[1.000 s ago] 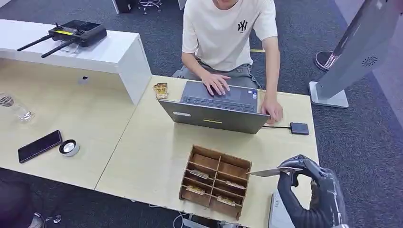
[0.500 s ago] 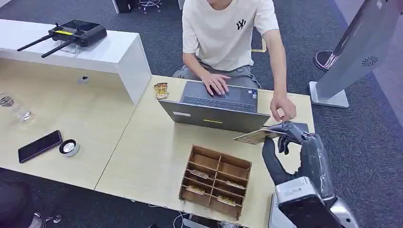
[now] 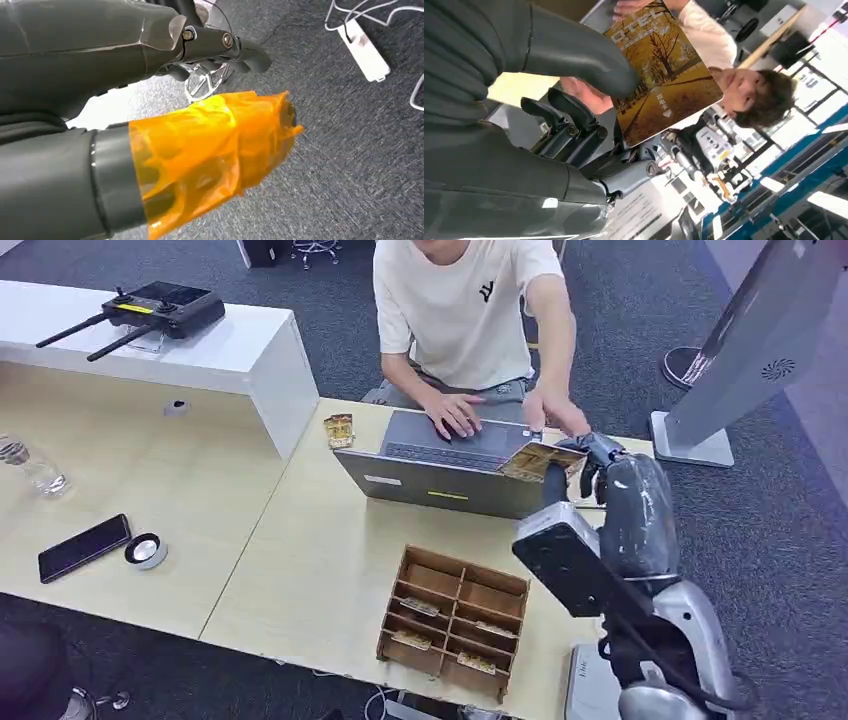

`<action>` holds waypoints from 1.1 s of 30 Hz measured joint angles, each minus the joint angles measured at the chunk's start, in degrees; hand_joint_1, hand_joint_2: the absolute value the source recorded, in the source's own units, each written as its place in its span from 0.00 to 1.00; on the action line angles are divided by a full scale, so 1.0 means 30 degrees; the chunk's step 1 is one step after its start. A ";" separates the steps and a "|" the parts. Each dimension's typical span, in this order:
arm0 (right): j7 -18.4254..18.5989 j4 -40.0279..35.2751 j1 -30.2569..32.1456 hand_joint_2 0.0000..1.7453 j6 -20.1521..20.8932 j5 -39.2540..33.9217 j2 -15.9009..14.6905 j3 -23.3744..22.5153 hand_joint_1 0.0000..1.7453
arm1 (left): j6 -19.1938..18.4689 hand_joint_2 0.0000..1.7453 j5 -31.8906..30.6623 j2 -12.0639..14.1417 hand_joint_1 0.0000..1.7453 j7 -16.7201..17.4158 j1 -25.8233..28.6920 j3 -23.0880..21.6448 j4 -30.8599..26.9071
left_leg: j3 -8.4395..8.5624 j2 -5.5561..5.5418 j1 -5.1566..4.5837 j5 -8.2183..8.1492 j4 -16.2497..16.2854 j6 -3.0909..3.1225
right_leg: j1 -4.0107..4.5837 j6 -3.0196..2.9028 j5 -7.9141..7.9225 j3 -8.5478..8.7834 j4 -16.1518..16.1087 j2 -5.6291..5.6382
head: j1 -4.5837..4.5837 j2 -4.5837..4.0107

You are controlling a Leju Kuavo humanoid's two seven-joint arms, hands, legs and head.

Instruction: Pass the card to the sensor for recognition and then transmit it.

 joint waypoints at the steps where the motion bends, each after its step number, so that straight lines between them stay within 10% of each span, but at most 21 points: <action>1: 0.0095 0.0218 -0.0173 1.00 -0.0007 0.0336 0.0066 0.0000 1.00 | -0.0022 0.00 0.0051 0.0050 0.00 0.0007 0.0004 -0.0175 -0.0036 | 0.0000 -0.0001 0.0002 0.0000 0.0000 -0.0001 | 0.0000 0.0000 0.0000 0.0000 0.0000 0.0000 | 0.0007 0.0000; 18: -0.0173 0.2841 -0.0946 1.00 0.0190 0.8423 0.0802 0.0720 1.00 | -0.0473 0.00 0.1718 0.0991 0.00 0.1049 0.0064 -0.2856 -0.0430 | -0.0005 -0.0017 0.0003 0.0001 0.0000 -0.0001 | 0.0002 0.0000 0.0000 -0.0002 0.0002 -0.0009 | 0.0000 0.0000; 21: -0.0356 0.3207 -0.0891 1.00 0.0102 0.9037 0.0802 0.0874 0.01 | -0.0547 0.00 0.2273 0.1210 0.00 0.1281 0.0134 -0.3432 -0.0546 | -0.0006 -0.0018 0.0002 0.0001 0.0000 -0.0001 | 0.0002 -0.0001 -0.0001 -0.0003 0.0002 -0.0010 | 0.0015 0.0000; 27: -0.0560 0.3645 -0.0791 1.00 0.0095 0.9554 0.0802 0.1035 0.00 | -0.0832 0.00 0.2857 0.1662 0.00 0.1822 0.0390 -0.4461 -0.0787 | -0.0011 -0.0018 0.0003 0.0000 -0.0001 -0.0001 | 0.0002 -0.0001 -0.0001 -0.0006 0.0002 -0.0009 | 0.0015 0.0000; 33: -0.0560 0.3746 -0.0580 1.00 0.0117 0.9700 0.0912 0.1086 0.00 | -0.3672 0.00 0.3105 0.2033 0.00 0.2827 0.2445 -0.5401 -0.4556 | -0.0011 -0.0025 0.0006 -0.0002 0.0000 -0.0004 | 0.0007 -0.0001 -0.0003 -0.0020 -0.0002 -0.0011 | 0.0007 0.0000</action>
